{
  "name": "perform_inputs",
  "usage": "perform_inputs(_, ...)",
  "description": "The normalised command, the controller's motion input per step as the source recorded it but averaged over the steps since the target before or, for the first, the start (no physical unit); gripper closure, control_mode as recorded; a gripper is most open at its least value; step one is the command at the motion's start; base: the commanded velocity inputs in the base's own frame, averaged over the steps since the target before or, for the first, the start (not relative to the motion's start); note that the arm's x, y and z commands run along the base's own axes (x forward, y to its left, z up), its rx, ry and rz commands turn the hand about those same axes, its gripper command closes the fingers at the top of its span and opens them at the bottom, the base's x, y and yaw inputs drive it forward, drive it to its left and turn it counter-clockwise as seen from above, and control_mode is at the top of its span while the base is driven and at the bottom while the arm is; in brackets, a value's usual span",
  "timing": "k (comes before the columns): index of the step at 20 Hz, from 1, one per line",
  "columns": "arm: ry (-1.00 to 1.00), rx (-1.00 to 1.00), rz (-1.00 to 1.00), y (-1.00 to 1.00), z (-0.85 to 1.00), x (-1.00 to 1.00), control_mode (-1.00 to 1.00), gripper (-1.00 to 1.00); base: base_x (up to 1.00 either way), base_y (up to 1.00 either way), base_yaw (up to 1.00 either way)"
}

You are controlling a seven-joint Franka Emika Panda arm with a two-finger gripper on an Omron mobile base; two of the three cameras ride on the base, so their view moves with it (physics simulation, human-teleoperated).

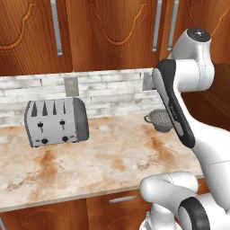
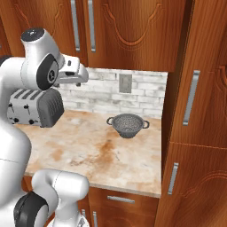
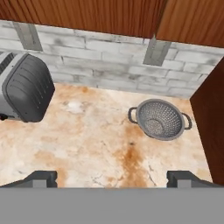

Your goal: Pick the dish brush and dish brush from the cabinet and place them on the counter.

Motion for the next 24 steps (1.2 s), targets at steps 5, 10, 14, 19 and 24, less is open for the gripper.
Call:
perform_inputs(5, -0.06, -0.01, 0.0, 0.0, 0.36, 0.0, -1.0, -1.0, 0.0, 0.0, 0.0)
perform_inputs(10, -0.02, 0.01, -0.01, 0.07, 0.29, 0.03, -1.0, -1.0, 0.0, 0.0, 0.0)
perform_inputs(14, 0.01, 0.02, -0.03, 0.08, 0.27, 0.13, -1.0, -1.0, 0.0, 0.0, 0.0)
perform_inputs(19, 0.0, 0.03, -0.02, 0.04, 0.18, 0.14, -1.0, -1.0, 0.0, 0.0, 0.0)
perform_inputs(24, -0.01, 0.0, 0.0, 0.0, 0.19, 0.16, -1.0, -1.0, 0.0, 0.0, 0.0)
